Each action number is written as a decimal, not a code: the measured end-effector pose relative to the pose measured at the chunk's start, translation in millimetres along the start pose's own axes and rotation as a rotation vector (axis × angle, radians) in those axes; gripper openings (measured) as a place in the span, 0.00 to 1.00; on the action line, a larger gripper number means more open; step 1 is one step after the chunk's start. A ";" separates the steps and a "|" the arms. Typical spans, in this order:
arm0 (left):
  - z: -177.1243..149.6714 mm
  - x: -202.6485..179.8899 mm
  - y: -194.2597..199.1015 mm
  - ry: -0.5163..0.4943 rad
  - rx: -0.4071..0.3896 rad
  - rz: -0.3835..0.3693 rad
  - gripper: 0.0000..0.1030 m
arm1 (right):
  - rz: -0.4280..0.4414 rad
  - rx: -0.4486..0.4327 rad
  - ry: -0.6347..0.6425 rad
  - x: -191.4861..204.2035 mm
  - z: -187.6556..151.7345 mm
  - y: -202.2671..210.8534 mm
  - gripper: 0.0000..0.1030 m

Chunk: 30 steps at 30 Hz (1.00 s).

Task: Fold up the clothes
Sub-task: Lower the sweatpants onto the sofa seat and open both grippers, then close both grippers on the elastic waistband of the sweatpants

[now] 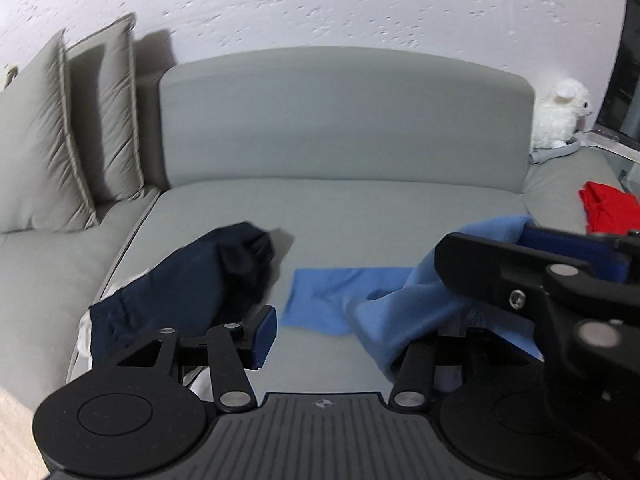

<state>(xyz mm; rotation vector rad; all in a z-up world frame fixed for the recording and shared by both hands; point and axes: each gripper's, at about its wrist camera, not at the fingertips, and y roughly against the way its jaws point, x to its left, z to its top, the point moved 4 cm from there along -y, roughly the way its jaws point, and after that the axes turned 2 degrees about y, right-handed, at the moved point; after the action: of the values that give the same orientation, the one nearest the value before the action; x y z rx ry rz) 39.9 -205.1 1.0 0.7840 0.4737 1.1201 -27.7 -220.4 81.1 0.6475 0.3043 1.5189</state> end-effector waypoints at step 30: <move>-86.2 41.0 13.4 -0.043 0.009 0.086 0.88 | -0.148 0.137 0.006 -90.1 -71.7 38.9 0.54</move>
<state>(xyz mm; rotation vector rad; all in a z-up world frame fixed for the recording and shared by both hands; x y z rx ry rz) -12.3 -137.2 -42.9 0.8411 0.4124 1.1789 -105.4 -296.8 27.3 0.7128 0.4541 1.3667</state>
